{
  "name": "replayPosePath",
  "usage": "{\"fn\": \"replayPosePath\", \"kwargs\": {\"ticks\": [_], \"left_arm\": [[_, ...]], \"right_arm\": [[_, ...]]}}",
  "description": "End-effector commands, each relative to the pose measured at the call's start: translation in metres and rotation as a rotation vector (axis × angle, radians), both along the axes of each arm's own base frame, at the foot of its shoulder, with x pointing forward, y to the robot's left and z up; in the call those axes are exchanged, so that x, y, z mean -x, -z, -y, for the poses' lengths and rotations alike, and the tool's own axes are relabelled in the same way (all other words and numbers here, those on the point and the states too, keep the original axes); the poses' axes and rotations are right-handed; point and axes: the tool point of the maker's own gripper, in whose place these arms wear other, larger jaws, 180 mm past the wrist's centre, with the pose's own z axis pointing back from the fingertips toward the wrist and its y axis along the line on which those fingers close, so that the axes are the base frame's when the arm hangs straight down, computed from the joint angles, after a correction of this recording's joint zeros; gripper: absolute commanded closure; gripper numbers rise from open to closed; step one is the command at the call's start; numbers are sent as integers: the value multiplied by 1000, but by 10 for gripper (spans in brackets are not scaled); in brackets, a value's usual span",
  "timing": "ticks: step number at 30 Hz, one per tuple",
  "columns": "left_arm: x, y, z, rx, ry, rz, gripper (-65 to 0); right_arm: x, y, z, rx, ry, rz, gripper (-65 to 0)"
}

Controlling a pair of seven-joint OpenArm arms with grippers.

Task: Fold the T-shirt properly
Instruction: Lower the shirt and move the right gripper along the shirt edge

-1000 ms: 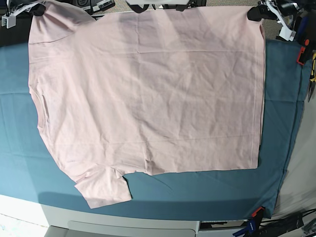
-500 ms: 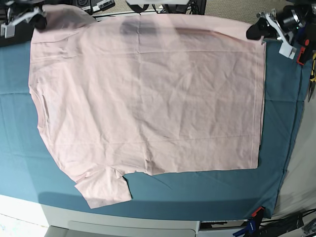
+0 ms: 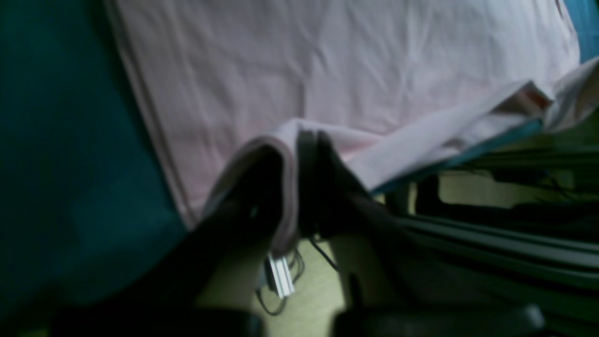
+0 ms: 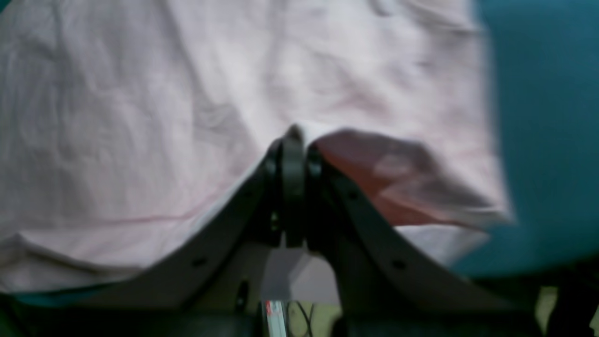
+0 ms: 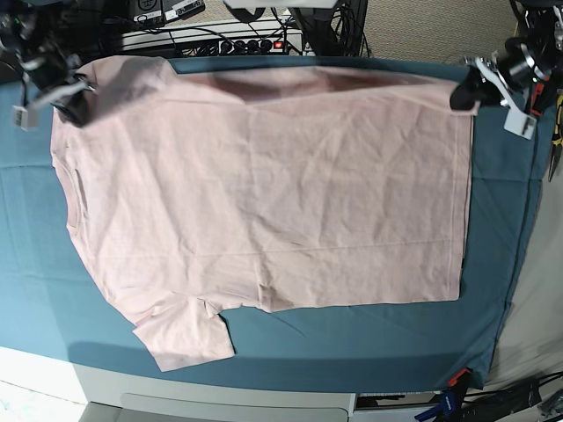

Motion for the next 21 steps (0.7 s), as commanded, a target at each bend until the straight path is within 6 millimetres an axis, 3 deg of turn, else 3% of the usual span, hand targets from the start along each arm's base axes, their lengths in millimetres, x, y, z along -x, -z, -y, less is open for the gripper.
{"fn": "replayPosePath", "kwargs": {"ticks": [1, 9, 16, 21], "left_arm": [[-8, -9, -3, -7, -2, 41, 0], [-21, -15, -5, -25, -8, 87, 0], [-21, -3, 13, -44, 45, 72, 0], [-36, 5, 22, -96, 58, 76, 0]], "right_arm": [[-13, -11, -3, 24, -26, 55, 0], [-63, -1, -22, 107, -88, 83, 0], [-89, 20, -16, 23, -44, 86, 0], [-101, 37, -13, -44, -9, 77, 0]]}}
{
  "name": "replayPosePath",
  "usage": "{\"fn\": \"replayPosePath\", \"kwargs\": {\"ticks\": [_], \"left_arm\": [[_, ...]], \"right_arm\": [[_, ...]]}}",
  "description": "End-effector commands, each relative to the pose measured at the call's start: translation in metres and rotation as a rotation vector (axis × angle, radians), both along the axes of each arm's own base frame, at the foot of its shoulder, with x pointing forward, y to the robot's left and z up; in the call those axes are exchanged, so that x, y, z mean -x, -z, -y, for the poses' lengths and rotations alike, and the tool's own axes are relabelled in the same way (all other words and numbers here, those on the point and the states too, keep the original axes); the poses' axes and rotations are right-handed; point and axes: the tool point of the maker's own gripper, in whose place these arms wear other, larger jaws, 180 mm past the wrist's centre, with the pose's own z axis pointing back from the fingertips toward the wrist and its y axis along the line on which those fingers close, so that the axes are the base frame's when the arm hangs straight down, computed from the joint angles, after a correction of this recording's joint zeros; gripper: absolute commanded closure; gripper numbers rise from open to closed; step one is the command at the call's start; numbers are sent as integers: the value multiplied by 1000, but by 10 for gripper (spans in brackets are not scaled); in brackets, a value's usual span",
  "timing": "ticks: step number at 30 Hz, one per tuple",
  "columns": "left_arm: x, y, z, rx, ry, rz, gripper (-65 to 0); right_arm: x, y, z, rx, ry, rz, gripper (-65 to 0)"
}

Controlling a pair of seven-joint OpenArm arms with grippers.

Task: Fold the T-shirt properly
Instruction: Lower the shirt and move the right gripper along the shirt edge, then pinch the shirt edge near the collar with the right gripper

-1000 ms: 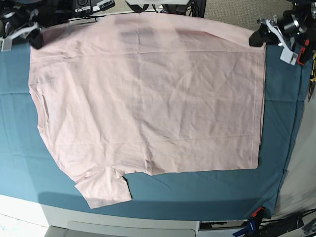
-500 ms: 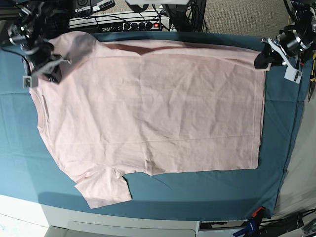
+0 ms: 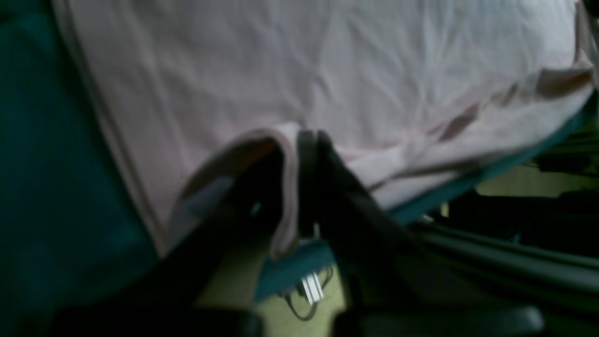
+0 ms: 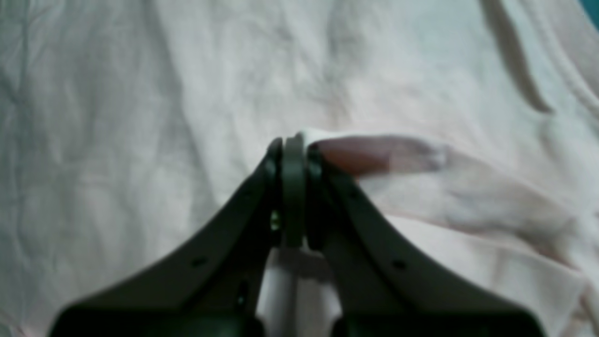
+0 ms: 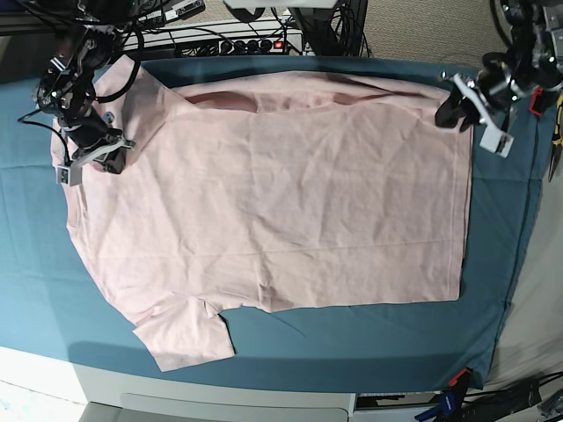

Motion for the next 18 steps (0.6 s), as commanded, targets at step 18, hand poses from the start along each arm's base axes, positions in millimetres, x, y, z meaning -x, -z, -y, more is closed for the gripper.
{"fn": "replayPosePath", "kwargs": {"ticks": [18], "left_arm": [[-30, -9, -25, -98, -136, 84, 0]], "right_arm": [[-18, -16, 16, -6, 86, 92, 0]]}}
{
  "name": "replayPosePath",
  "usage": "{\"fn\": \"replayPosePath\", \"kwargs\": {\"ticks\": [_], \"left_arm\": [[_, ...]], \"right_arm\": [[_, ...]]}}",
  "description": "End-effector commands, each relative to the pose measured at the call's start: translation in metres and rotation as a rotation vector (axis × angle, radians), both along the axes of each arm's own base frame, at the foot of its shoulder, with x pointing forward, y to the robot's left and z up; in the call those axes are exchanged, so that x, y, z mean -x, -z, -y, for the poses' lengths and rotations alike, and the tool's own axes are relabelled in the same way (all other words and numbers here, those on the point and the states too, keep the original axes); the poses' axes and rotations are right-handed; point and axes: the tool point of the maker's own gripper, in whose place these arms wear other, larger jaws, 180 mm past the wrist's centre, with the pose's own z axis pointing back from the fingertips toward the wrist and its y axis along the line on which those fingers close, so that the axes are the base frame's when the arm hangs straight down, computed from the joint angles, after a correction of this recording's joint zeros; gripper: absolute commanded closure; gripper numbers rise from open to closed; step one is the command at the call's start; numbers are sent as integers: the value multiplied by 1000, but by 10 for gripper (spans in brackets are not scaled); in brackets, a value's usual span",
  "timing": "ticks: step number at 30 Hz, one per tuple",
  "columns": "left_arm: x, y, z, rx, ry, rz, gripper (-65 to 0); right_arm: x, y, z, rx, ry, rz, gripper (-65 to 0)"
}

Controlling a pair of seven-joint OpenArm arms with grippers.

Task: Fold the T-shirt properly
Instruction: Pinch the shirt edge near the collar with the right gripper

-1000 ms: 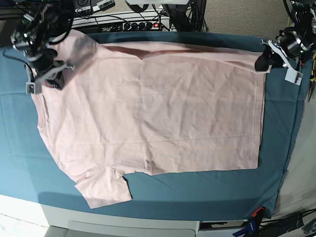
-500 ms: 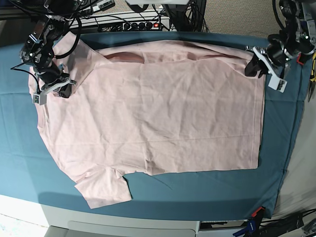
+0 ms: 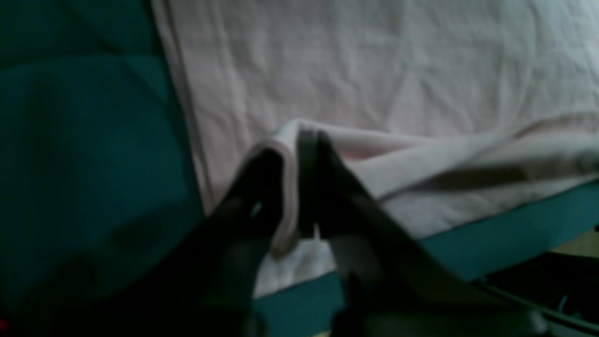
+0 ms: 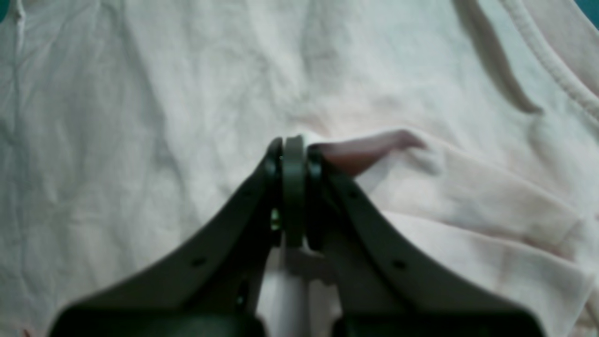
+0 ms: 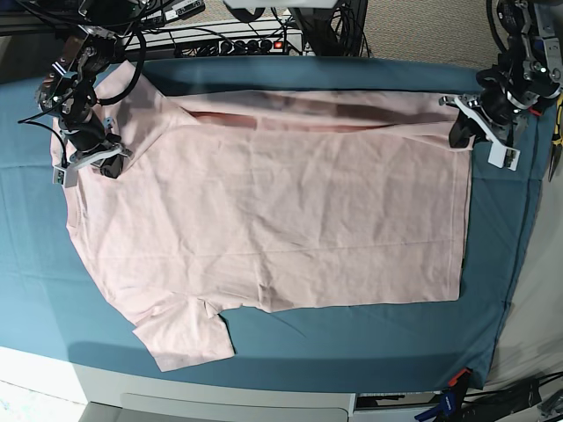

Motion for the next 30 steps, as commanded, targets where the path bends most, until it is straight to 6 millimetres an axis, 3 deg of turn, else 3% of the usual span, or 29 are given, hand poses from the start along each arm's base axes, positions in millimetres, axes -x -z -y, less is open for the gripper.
{"fn": "replayPosePath", "kwargs": {"ticks": [1, 12, 16, 30], "left_arm": [[-7, -10, -2, -5, 5, 41, 0], [-6, -9, -3, -14, 6, 36, 0], [-8, -7, -14, -48, -49, 29, 0], [-9, -6, -17, -58, -61, 29, 0]], "right_arm": [[-11, -17, 7, 23, 5, 65, 0], [-26, -30, 15, 32, 58, 108, 0], [-31, -34, 22, 54, 85, 110, 0], [-35, -39, 26, 70, 91, 130, 0]]}}
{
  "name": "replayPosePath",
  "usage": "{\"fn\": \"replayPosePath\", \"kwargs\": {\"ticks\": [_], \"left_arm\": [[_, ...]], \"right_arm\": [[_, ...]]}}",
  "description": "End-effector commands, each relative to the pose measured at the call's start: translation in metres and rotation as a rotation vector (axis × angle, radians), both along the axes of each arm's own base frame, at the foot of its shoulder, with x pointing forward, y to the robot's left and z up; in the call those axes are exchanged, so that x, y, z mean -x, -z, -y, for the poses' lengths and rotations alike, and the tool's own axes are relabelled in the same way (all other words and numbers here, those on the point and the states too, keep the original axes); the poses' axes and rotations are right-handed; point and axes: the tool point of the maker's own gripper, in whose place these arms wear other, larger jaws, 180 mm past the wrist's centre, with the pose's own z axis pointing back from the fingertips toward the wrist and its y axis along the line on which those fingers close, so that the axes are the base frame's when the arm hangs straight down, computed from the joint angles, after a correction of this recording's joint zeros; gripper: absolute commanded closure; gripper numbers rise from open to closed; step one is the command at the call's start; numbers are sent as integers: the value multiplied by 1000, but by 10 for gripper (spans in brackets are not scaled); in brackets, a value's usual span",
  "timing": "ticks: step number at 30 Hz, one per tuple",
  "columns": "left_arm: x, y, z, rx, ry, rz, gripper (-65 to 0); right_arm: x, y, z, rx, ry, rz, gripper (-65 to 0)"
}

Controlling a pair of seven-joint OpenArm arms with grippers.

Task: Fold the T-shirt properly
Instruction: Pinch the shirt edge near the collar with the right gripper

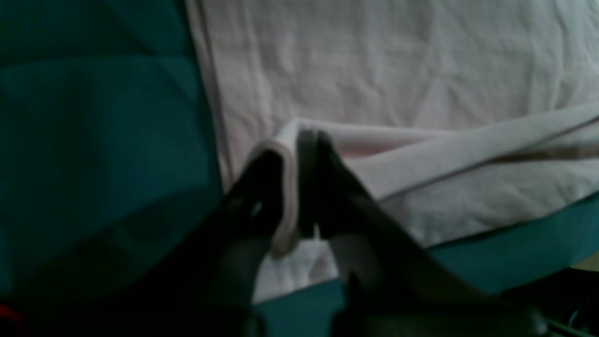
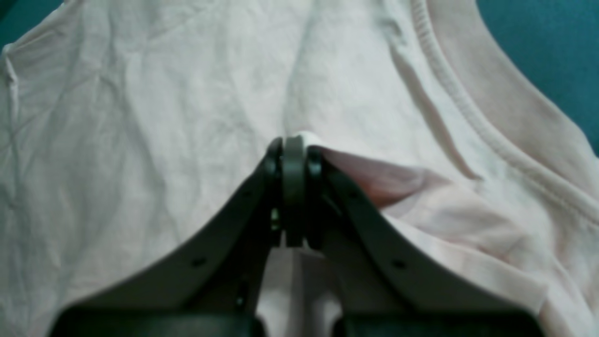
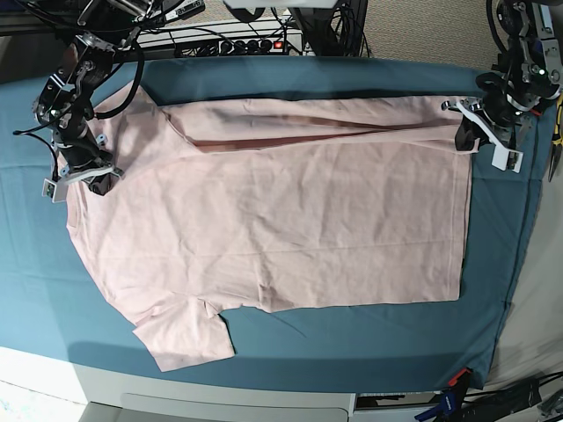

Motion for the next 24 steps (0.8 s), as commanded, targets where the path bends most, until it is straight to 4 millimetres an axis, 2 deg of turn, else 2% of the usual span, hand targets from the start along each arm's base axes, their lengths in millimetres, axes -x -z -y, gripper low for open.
{"fn": "replayPosePath", "kwargs": {"ticks": [1, 17, 18, 20, 22, 24], "left_arm": [[-7, -10, -4, -15, -1, 41, 0], [-9, -12, -4, -14, 1, 51, 0], [-9, -12, -4, -15, 1, 51, -15], [-10, -13, -4, -14, 0, 56, -136], [-12, -15, -5, -19, -4, 75, -220], [-14, -17, -7, -34, -8, 93, -234]], "right_arm": [[-11, -20, 9, 37, 2, 66, 0], [-11, -20, 8, 37, 1, 66, 0], [-11, -20, 8, 37, 1, 66, 0], [-11, -20, 8, 37, 1, 66, 0], [-11, -20, 8, 37, 1, 66, 0], [-11, -20, 8, 37, 1, 67, 0]]}}
